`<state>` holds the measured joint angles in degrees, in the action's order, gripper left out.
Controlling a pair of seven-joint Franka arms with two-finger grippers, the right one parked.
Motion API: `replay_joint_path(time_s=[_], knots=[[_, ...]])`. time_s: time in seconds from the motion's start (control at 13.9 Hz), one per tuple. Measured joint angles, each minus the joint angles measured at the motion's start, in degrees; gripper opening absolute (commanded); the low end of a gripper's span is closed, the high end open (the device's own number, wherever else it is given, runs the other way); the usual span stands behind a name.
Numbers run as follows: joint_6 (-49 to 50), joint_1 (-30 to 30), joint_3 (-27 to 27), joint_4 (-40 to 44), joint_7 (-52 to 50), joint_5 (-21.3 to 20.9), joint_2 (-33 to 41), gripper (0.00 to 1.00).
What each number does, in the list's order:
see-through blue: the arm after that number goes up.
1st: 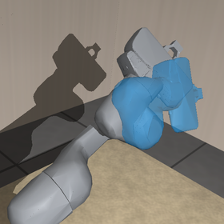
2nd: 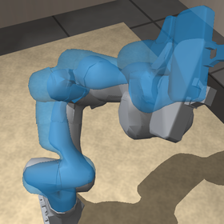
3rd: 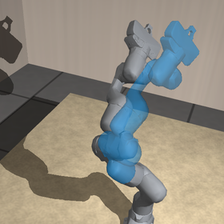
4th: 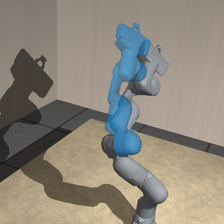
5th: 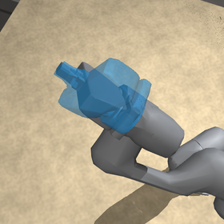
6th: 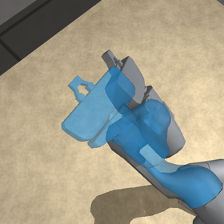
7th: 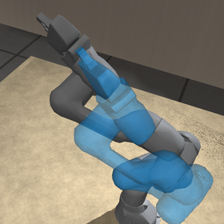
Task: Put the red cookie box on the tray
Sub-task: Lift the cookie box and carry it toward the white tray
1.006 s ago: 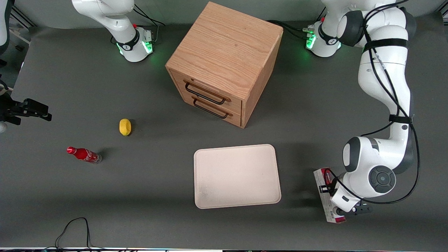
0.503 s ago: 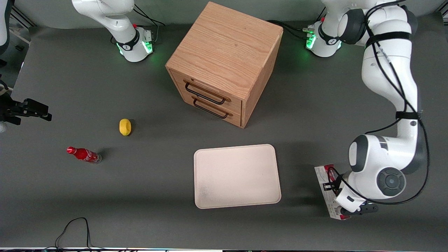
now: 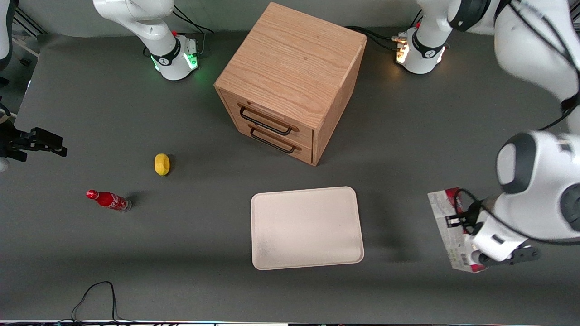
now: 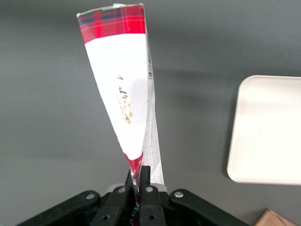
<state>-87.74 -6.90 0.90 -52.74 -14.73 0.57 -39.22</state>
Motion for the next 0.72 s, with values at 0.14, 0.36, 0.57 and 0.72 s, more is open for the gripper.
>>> replay_joint_path(time_s=[0.14, 0.36, 0.57, 0.72], knots=[[2.63, 0.00, -0.01, -0.06, -0.02, 0.00, 3.32, 0.00], [2.89, -0.39, 0.38, -0.52, -2.24, 0.15, 4.31, 0.00], [2.87, -3.51, 2.44, -1.64, -7.92, 0.36, 4.19, 0.00], [2.55, -6.81, 4.56, -1.94, -12.84, 0.38, 4.01, 0.00]])
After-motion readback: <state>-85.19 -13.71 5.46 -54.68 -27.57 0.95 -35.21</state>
